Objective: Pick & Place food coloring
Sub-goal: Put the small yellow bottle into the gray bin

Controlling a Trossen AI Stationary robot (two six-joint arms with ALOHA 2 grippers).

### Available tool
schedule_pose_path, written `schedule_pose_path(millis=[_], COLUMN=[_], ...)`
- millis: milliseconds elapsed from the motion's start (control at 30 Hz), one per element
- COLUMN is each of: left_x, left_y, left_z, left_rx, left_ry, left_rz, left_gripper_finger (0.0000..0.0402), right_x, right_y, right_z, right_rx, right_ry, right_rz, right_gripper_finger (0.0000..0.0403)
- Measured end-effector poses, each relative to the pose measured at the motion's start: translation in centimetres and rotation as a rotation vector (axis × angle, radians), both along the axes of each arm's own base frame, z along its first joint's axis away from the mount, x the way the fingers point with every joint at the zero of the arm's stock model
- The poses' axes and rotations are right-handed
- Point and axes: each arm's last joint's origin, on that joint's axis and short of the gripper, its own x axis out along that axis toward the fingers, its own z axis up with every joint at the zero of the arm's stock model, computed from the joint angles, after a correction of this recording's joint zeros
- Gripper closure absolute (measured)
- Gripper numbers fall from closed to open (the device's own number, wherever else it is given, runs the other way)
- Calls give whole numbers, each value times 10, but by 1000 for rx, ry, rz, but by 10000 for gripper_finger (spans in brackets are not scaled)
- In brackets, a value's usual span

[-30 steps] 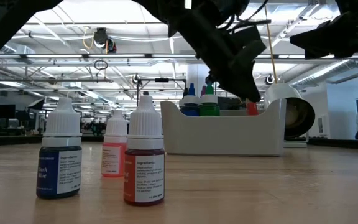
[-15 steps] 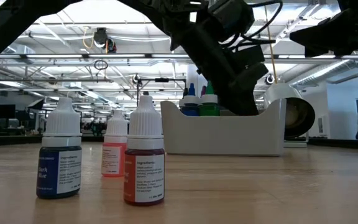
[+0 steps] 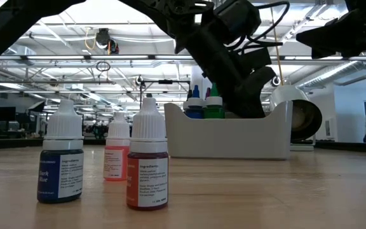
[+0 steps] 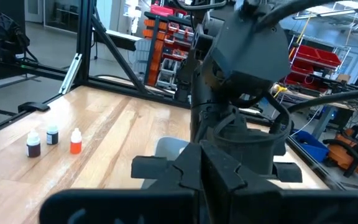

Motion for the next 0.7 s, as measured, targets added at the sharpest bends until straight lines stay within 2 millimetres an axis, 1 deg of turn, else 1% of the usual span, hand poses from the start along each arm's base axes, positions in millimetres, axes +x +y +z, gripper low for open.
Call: schedule_pose_path(millis=[200, 567, 700], left_x=[4, 3, 3], left_y=[0, 0, 0], left_z=[-17, -18, -18], left_rx=[0, -4, -4], left_ry=[14, 22, 23], left_rz=[-1, 2, 2], left_gripper_finger=[337, 336, 324], right_x=[0, 0, 0], right_y=[0, 0, 0], right_z=[0, 0, 0], right_rx=[0, -1, -1], right_ry=[1, 2, 3], right_rz=[0, 0, 0], right_gripper_finger=[403, 403, 403])
